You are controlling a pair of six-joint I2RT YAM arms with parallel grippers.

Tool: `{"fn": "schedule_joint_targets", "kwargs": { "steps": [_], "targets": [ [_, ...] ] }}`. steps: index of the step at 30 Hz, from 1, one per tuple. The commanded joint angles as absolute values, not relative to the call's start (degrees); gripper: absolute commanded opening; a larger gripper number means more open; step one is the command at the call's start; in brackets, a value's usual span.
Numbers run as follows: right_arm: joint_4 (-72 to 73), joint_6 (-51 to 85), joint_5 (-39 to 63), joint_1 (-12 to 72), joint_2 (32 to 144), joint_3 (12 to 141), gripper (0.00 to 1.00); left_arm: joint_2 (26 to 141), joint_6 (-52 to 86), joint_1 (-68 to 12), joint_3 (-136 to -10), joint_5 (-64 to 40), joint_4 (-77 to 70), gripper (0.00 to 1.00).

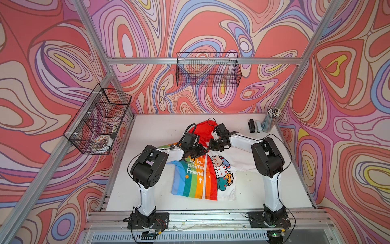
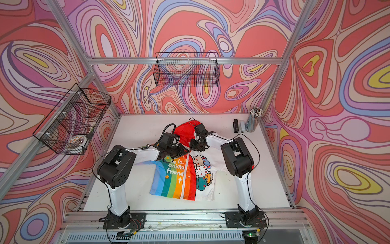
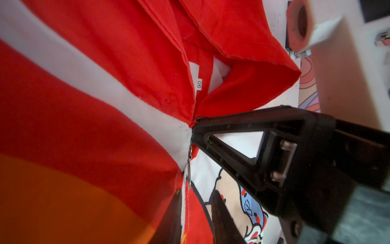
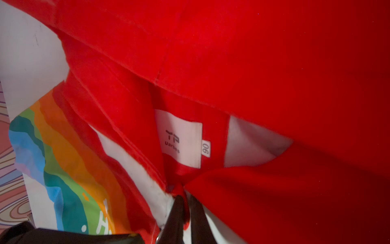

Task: Unzip the jacket
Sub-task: Unzip the zipper on the jacket.

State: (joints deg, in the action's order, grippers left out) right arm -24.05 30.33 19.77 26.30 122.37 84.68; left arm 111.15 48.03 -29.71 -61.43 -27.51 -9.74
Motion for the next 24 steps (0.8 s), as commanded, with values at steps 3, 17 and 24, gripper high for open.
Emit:
{"fn": "schedule_joint_targets", "kwargs": {
  "steps": [3, 17, 24],
  "targets": [
    [-26.3, 30.7, 18.7, 26.5, 124.7, 82.4, 0.10, 113.3, 49.6, -30.1, -63.0, -28.7, -11.7, 0.26],
    [-25.8, 30.7, 19.1, 26.5, 124.8, 81.8, 0.10, 116.9, 50.8, -30.2, -65.3, -30.5, -12.7, 0.25],
    [-25.6, 30.9, 19.8, 26.5, 124.8, 81.8, 0.09, 118.3, 51.5, -30.2, -65.7, -30.9, -13.0, 0.25]
  ]
}}
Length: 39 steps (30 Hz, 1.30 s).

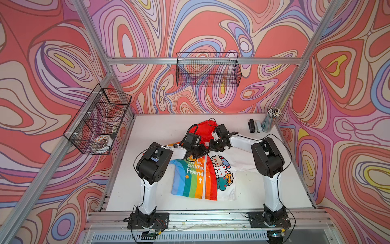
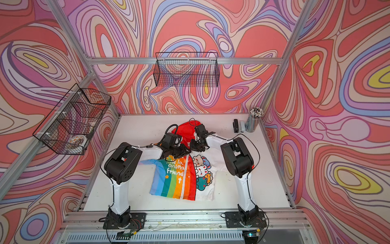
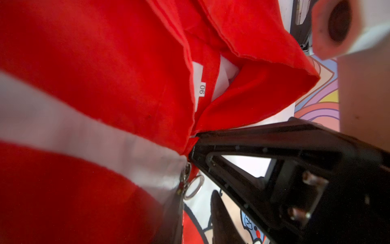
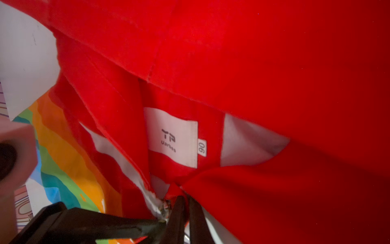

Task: Unzip the jacket
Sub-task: Unzip the zipper on the jacket.

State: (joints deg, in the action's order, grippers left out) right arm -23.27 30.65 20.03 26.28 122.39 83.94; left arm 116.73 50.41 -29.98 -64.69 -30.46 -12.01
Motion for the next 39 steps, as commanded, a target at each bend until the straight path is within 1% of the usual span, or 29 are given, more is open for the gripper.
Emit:
{"fn": "schedule_joint_targets", "kwargs": {
  "steps": [1, 6, 9, 12, 13, 15, 19, 24, 28, 34, 39],
  "targets": [
    [-25.6, 30.9, 19.9, 26.5, 124.8, 81.8, 0.09, 118.3, 51.5, -30.2, -65.6, -30.7, -12.9, 0.24],
    [-25.0, 31.5, 20.5, 26.5, 125.0, 81.3, 0.08, 118.8, 51.7, -30.3, -65.2, -30.3, -12.9, 0.25],
    [-24.5, 32.2, 21.1, 26.4, 125.0, 80.8, 0.06, 119.0, 51.9, -30.2, -65.1, -29.9, -12.7, 0.27],
    [-23.8, 33.2, 21.6, 26.4, 124.8, 80.2, 0.05, 118.6, 51.9, -30.2, -64.7, -28.6, -11.2, 0.34],
    [-23.6, 33.5, 21.8, 26.3, 124.9, 79.9, 0.05, 118.4, 51.8, -30.2, -64.6, -27.9, -10.4, 0.38],
    [-23.2, 34.1, 22.2, 26.1, 125.1, 79.6, 0.04, 118.0, 51.8, -30.2, -64.1, -26.6, -9.3, 0.44],
    [-22.4, 35.2, 22.6, 25.9, 125.3, 79.0, 0.02, 118.2, 52.3, -30.2, -63.5, -26.3, -9.6, 0.45],
    [-20.4, 36.9, 24.6, 25.9, 125.6, 77.7, 0.01, 119.4, 53.5, -30.2, -63.4, -27.2, -11.3, 0.42],
    [-19.4, 38.0, 25.0, 25.9, 125.6, 76.7, 0.00, 119.9, 54.3, -30.2, -62.9, -27.8, -13.3, 0.36],
    [-19.1, 38.5, 24.9, 25.9, 125.6, 75.9, 0.00, 120.6, 57.7, -30.2, -61.4, -30.1, -21.1, 0.27],
    [-18.8, 38.8, 24.6, 25.8, 125.1, 74.8, 0.00, 120.9, 59.1, -30.2, -61.1, -30.2, -23.8, 0.21]
  ]
}}
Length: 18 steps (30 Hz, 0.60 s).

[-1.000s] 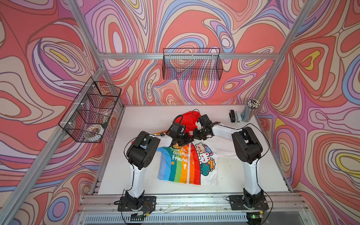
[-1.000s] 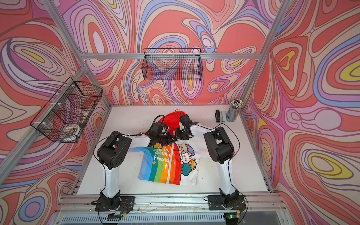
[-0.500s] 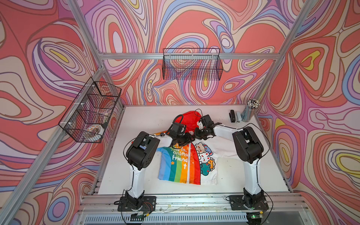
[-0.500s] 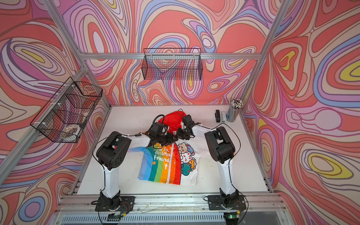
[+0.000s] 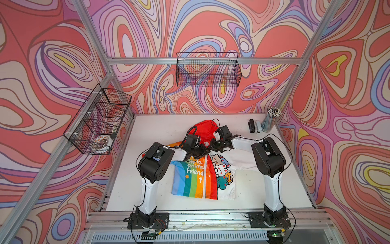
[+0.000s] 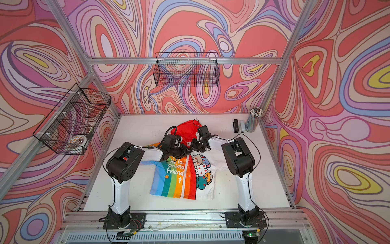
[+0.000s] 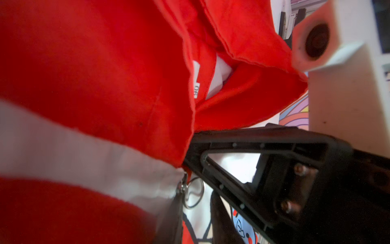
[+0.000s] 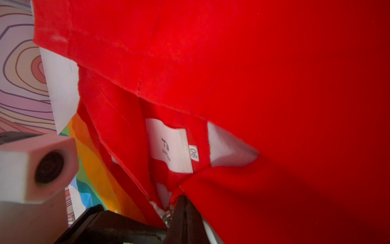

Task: Unzip the jacket
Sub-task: Unzip the zipper on the jacket.

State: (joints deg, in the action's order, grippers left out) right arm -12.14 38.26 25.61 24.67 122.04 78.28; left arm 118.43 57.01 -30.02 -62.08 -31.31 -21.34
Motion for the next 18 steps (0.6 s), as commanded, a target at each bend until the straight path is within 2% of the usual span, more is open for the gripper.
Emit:
{"fn": "schedule_joint_targets", "kwargs": {
  "steps": [1, 18],
  "targets": [
    [-18.8, 38.8, 24.6, 25.9, 124.9, 74.6, 0.00, 120.9, 59.1, -30.2, -61.1, -30.1, -23.7, 0.20],
    [-17.2, 39.6, 24.3, 25.8, 123.3, 72.1, 0.00, 120.3, 61.5, -30.1, -61.1, -26.2, -25.0, 0.20]
  ]
}}
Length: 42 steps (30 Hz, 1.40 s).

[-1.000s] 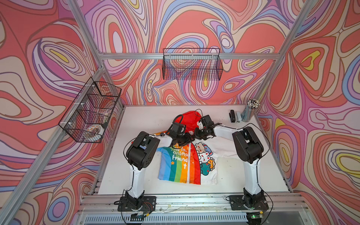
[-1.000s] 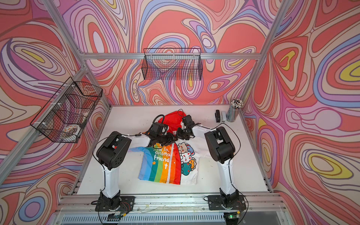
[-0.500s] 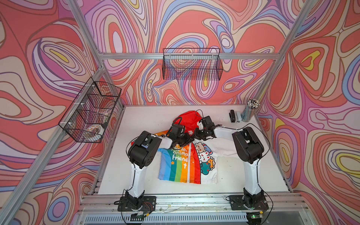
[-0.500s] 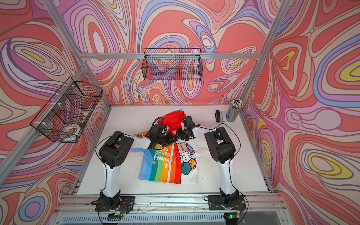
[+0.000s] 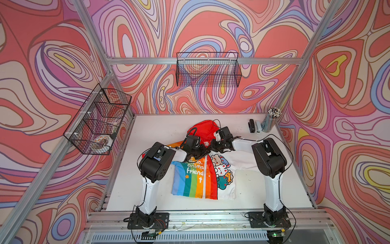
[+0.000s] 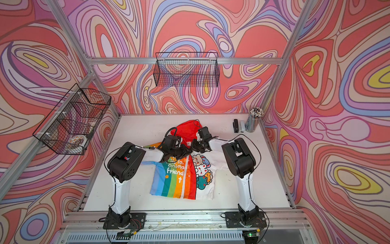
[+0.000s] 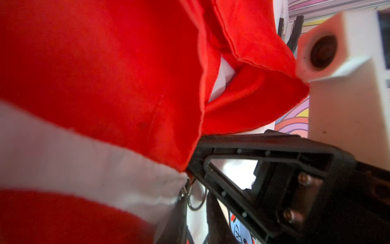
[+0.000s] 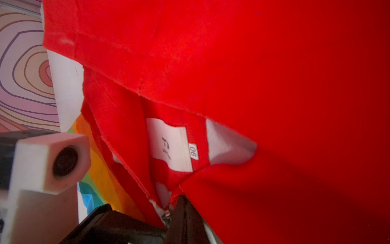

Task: Unzip the jacket
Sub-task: Unzip the zipper on the jacket.

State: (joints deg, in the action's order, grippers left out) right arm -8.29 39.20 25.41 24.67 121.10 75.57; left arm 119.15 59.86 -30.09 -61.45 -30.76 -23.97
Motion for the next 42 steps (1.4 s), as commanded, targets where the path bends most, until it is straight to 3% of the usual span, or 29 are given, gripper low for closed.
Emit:
{"fn": "schedule_joint_targets", "kwargs": {
  "steps": [1, 10, 28, 42],
  "targets": [
    [-17.0, 39.8, 24.3, 25.9, 123.4, 71.9, 0.00, 120.5, 61.7, -30.1, -61.2, -26.1, -25.2, 0.20],
    [-15.7, 40.4, 24.7, 25.8, 123.0, 70.5, 0.00, 121.5, 63.3, -30.1, -62.4, -25.2, -25.7, 0.26],
    [-15.9, 40.1, 23.8, 25.8, 122.7, 69.8, 0.00, 120.9, 63.2, -29.5, -63.4, -23.8, -23.7, 0.00],
    [-18.1, 36.4, 17.7, 25.9, 122.7, 73.5, 0.00, 113.3, 57.3, -29.2, -62.5, -25.2, -14.6, 0.00]
  ]
}}
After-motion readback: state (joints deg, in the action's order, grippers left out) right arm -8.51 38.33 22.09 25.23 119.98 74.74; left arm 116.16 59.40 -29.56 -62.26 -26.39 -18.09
